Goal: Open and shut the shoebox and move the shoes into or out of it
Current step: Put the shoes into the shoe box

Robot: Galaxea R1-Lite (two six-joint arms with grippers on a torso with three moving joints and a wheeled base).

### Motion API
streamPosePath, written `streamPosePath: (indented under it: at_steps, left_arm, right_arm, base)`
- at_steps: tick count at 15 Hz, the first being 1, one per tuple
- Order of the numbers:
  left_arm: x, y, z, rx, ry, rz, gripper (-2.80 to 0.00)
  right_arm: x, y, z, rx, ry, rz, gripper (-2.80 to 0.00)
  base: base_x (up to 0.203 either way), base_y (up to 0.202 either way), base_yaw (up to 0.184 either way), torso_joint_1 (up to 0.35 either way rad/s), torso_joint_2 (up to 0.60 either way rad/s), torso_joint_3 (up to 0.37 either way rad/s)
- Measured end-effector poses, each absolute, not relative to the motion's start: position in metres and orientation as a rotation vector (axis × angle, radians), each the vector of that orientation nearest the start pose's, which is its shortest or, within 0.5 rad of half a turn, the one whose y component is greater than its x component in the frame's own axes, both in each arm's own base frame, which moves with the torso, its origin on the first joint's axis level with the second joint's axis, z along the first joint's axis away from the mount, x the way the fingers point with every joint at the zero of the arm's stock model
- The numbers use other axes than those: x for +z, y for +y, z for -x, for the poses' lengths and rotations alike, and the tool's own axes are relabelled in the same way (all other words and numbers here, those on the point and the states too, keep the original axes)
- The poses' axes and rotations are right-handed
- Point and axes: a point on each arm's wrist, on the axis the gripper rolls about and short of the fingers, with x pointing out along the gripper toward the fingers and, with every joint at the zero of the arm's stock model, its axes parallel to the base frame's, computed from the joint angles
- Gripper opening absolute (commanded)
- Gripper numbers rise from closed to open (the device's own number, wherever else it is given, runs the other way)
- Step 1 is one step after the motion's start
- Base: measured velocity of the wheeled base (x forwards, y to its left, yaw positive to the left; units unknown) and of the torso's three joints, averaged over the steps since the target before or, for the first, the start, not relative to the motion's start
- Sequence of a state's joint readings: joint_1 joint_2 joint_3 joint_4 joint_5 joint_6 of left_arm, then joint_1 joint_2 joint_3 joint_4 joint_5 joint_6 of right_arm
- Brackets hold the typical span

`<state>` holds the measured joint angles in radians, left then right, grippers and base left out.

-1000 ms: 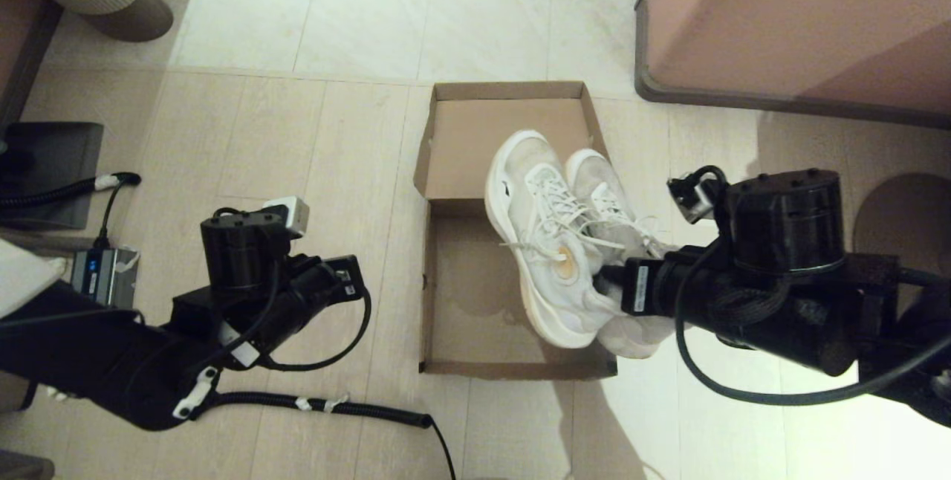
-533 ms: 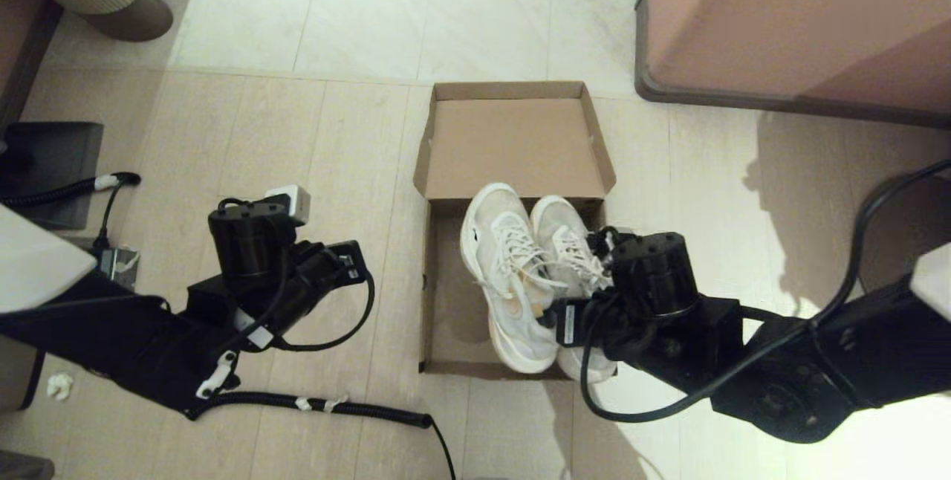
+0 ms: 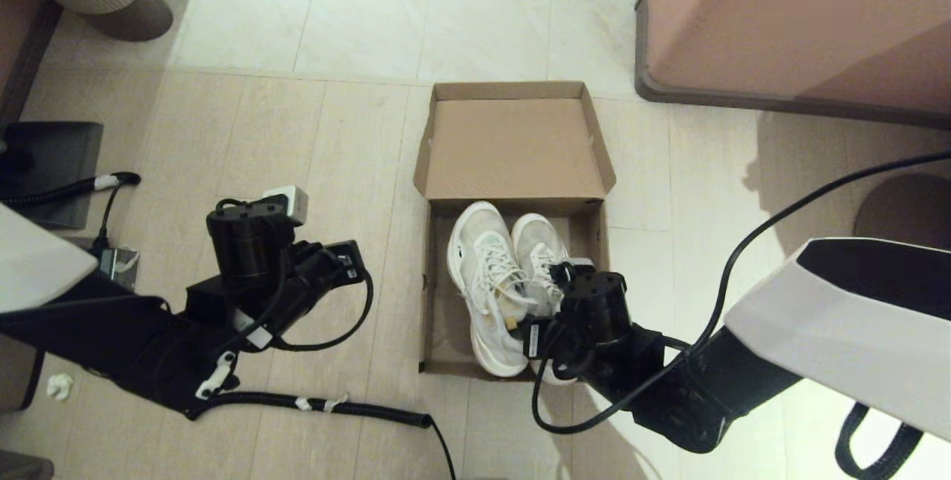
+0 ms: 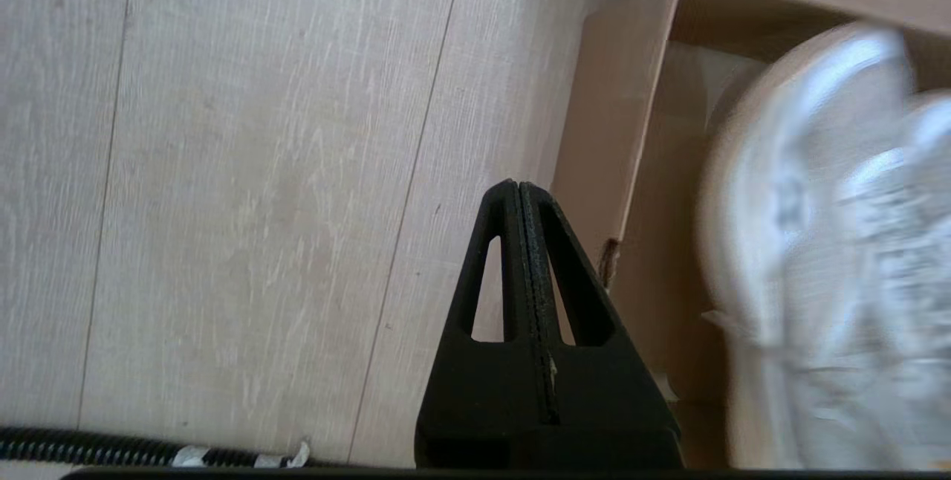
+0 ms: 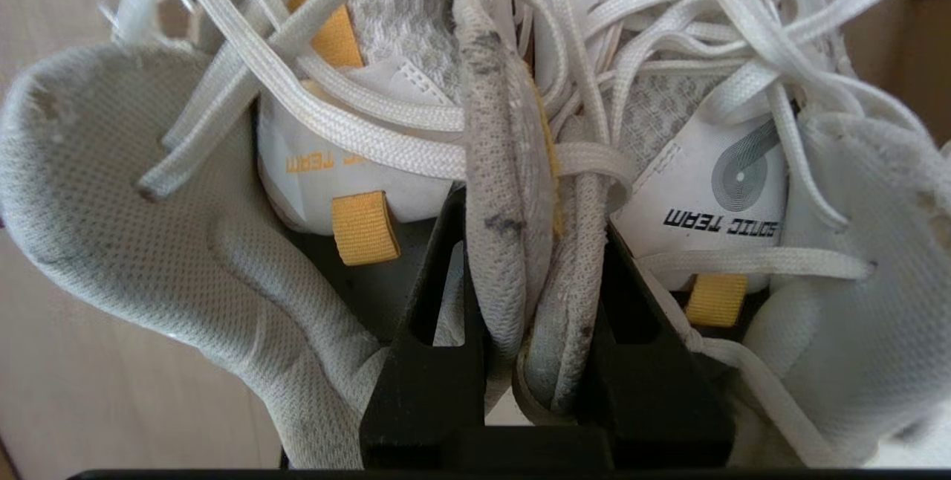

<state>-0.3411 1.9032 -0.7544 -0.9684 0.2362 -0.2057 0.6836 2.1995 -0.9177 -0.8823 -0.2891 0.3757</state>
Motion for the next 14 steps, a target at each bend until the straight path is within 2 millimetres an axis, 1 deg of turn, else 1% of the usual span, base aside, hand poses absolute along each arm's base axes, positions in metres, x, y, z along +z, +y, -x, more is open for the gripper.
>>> streamPosePath:
  at_steps: [3,6,7,12,14]
  left_arm:
    - [0.134,-0.107,-0.318,-0.085,0.181,0.155,-2.80]
    - [0.132,-0.107,-0.317,-0.093,0.178,0.158,-2.80]
    - [0.132,-0.107,-0.318,-0.095,0.179,0.159,-2.80]
    - [0.128,-0.110,-0.326,-0.097,0.178,0.158,-2.80]
    - [0.125,-0.112,-0.329,-0.099,0.185,0.156,-2.80]
  right_arm:
    - [0.036,0.249,-0.316,0.322,0.388,-0.196,-2.80]
    - [0.020,0.254,-0.325,0.319,0.384,-0.199,-2.80]
    - [0.017,0.255,-0.327,0.317,0.387,-0.197,0.00]
    - [0.010,0.258,-0.333,0.306,0.383,-0.195,0.00]
    - [0.015,0.256,-0.330,0.293,0.376,-0.195,0.00]
  base:
    - [0.000,0.000,0.000,0.000,0.00,0.000]
    - [0.000,0.000,0.000,0.000,0.00,0.000]
    - [0.000,0.000,0.000,0.000,0.00,0.000]
    - [0.000,0.000,0.000,0.000,0.00,0.000]
    - [0.000,0.000,0.000,0.000,0.00,0.000]
